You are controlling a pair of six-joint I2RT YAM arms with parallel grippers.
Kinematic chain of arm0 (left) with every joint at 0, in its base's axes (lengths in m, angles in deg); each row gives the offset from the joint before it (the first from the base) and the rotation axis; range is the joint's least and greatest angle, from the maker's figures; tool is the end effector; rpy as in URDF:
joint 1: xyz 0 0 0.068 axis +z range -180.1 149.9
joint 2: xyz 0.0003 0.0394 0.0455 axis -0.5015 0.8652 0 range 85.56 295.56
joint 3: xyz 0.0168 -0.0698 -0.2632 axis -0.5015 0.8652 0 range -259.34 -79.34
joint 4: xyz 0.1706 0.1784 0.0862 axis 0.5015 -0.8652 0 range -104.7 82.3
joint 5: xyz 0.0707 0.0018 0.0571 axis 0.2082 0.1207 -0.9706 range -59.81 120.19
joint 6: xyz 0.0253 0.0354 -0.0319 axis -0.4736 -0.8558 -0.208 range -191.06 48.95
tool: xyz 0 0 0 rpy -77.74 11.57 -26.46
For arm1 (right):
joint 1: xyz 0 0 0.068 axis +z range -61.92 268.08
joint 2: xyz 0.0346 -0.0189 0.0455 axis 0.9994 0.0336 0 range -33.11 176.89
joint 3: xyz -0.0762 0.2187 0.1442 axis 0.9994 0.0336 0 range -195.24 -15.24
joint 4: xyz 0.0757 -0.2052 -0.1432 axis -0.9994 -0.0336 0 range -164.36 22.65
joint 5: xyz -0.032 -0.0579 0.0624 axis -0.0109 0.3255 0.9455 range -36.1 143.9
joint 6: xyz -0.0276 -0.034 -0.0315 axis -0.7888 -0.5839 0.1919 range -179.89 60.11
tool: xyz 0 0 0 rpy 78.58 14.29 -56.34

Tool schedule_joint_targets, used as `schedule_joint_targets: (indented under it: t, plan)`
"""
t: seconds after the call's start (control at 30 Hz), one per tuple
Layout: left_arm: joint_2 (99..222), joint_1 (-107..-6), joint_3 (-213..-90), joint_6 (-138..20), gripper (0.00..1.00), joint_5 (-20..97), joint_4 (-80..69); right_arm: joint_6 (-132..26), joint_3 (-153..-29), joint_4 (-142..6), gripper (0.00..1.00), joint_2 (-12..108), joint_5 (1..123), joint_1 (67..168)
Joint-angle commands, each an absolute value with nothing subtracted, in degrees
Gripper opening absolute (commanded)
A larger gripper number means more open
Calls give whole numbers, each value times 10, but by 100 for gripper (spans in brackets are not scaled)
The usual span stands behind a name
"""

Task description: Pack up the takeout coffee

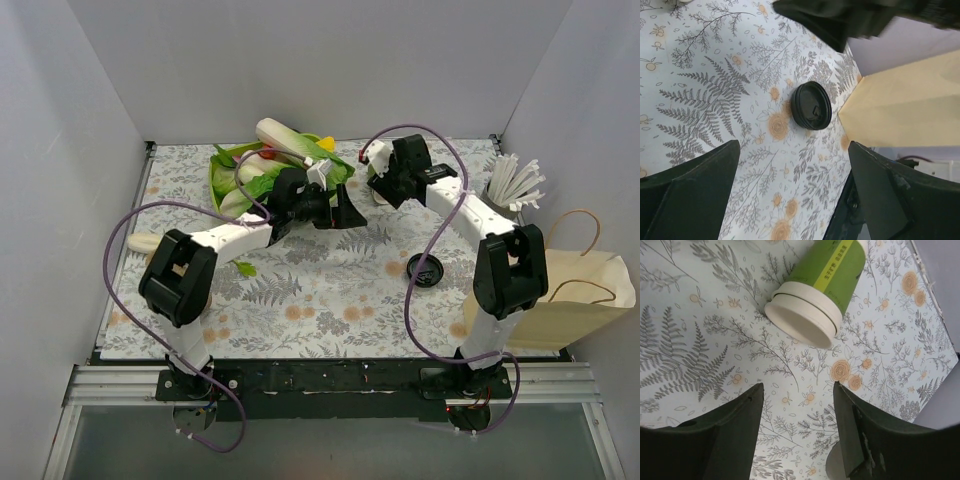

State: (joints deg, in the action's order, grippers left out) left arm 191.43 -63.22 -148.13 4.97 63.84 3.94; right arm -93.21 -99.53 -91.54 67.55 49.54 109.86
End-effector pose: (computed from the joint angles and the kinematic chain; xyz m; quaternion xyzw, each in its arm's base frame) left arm 0.3389 -0.2446 0.2230 -0.1521 0.8097 -0.5584 0.0970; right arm 0.3761 0.1474 0.2902 -0.4058 0.8121 -0.0764 0.4123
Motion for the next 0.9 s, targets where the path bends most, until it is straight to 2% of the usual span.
schedule_joint_targets:
  t: [0.0,0.37,0.5,0.6,0.63,0.7,0.73,0.8,0.87]
  plan:
    - [1825,-626,-1454,-67,91,651,-18,-1039,-980,-846,65,696,473,1100]
    - [1746,-626,-1460,-139,91,609,-73,-1128,-973,-728,64,777,433,1100]
    - [1728,-624,-1463,-148,92,596,-106,-1135,-994,-708,60,816,422,1100]
    - [1716,-624,-1464,-152,92,585,-120,-1141,-999,-682,50,826,415,1100]
    - [1713,-625,-1465,-159,92,582,-124,-1140,-998,-679,43,826,411,1100]
    - [1707,-625,-1467,-165,92,577,-129,-1141,-994,-679,35,823,408,1100]
    - [1706,-625,-1469,-167,92,575,-131,-1140,-991,-662,27,819,405,1100]
    - [1702,-625,-1472,-174,92,574,-132,-1132,-986,-666,20,805,405,1100]
    - [1699,-624,-1472,-179,93,571,-133,-1119,-984,-673,9,793,410,1100]
